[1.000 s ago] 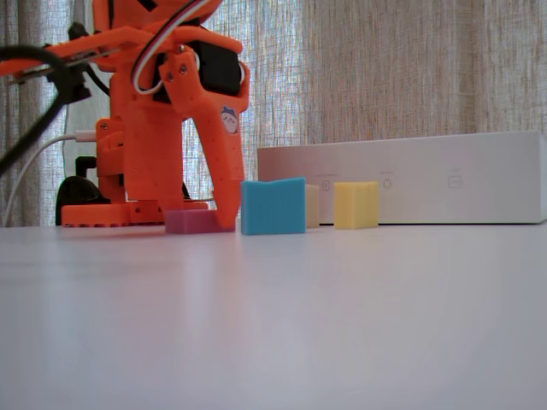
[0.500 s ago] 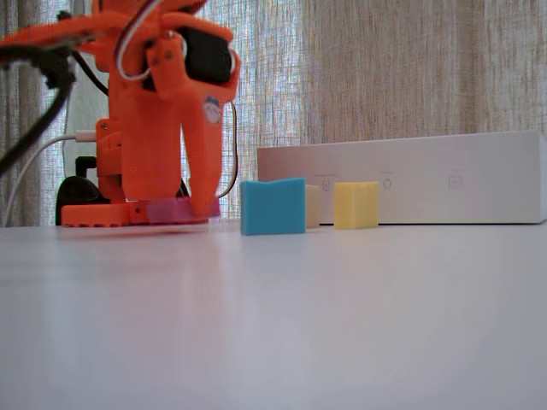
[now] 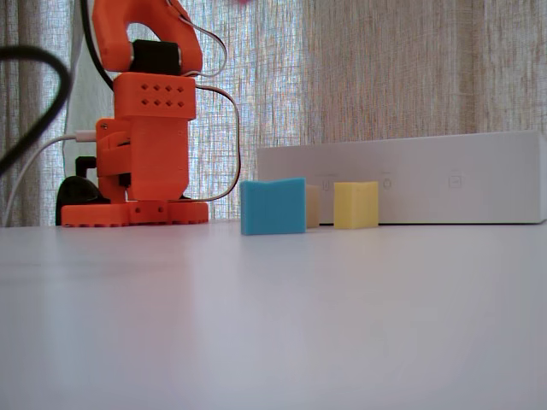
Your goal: Grasp the pink cuboid and put it in the bin.
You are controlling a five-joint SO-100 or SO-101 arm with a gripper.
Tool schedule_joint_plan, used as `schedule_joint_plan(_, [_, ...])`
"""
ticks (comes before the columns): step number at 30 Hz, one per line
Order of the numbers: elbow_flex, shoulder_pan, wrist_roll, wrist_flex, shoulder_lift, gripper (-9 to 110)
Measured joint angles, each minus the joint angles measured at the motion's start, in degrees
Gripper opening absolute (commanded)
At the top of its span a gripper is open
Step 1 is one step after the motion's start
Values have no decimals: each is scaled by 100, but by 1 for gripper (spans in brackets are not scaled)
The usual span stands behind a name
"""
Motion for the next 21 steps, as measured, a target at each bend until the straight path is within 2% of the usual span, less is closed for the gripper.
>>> schedule_joint_plan(8, [-554,-2083,-9,-589,18,-8])
schedule_joint_plan(13, [53,-3313,-149,-545,-202,-8])
schedule_joint_plan(19, [1354,-3700,-158,-677,-694,-7])
schedule_joint_plan(21, [1758,-3735,-158,-853,-738,-1])
